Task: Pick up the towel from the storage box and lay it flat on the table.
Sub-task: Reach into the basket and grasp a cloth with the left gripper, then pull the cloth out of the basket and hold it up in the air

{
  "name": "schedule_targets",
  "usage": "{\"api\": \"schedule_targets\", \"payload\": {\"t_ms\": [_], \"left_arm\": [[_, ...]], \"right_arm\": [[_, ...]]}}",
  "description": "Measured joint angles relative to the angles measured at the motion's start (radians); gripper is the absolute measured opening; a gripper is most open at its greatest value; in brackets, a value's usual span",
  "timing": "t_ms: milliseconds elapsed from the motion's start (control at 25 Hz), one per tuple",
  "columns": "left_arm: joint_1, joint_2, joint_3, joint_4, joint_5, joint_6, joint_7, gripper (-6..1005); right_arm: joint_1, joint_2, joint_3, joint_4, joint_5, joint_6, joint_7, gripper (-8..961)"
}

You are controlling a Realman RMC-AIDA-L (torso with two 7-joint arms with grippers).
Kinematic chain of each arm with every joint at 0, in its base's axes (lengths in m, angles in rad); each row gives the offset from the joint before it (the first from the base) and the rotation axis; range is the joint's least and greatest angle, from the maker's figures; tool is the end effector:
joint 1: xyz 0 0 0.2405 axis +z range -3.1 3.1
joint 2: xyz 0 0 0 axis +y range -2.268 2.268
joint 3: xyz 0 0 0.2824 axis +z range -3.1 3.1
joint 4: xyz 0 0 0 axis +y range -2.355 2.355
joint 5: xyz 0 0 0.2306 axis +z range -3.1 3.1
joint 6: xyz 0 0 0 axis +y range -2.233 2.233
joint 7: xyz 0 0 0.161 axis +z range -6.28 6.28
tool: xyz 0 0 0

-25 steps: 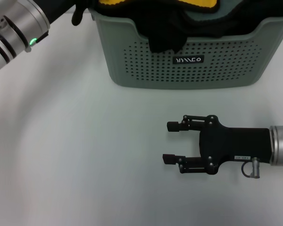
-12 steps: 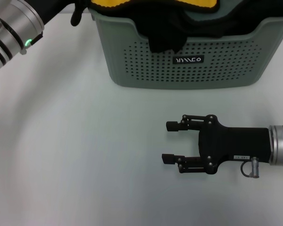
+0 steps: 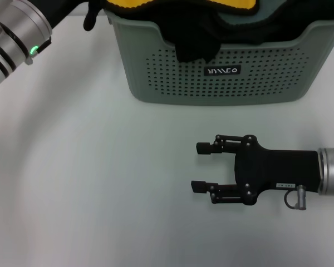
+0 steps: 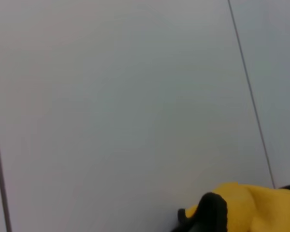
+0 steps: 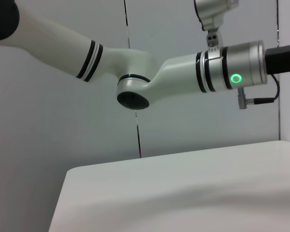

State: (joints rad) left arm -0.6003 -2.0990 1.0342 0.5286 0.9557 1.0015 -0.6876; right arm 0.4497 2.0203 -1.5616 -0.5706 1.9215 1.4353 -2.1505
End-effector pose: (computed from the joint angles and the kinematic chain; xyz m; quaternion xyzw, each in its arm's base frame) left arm -0.2348 0.4664 -0.0018 -0.8066 -0.0868 -0.3459 0.4714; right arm 0.2394 0.3197 -0.0950 -0.9491 0.0392 0.3077 0.0552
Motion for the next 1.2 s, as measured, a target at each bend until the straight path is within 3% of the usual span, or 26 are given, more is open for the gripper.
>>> {"api": "schedule_targets", "payload": {"t_ms": [200,360,480,680,840,1000,1200], "left_arm": [[0.013,0.002,-0.005,-0.004,-0.041,0.077,-0.020,20],[0.070,0.011,-0.010,0.002,-0.132,0.274,-0.082,0],[0.124,0.032,-0.010,0.023,-0.176,0.450,-0.177,0],[0.204,0.094,-0.012,0.043,-0.250,0.789,-0.411,0],[0.238,0.119,-0.011,0.063,-0.308,1.016,-0.537,0],[0.281,0.102,-0.006,0.127,-0.349,1.034,-0.627,0],[0.291,0.087,-0.007,0.135,-0.330,1.034,-0.618,0]], "right_arm": [[-0.005,0.000,0.000,0.000,0.001,0.004,0.000,709],[-0.008,-0.001,0.001,0.001,0.002,0.004,-0.003,709],[-0.013,-0.002,0.004,0.001,0.012,0.004,-0.012,709],[-0.023,-0.006,0.009,0.003,0.055,0.007,-0.040,709],[-0.029,-0.007,0.011,0.003,0.079,0.023,-0.063,710],[-0.033,-0.008,0.012,0.015,0.115,0.055,-0.095,710],[-0.032,-0.007,0.010,0.038,0.167,0.089,-0.135,710]]}}
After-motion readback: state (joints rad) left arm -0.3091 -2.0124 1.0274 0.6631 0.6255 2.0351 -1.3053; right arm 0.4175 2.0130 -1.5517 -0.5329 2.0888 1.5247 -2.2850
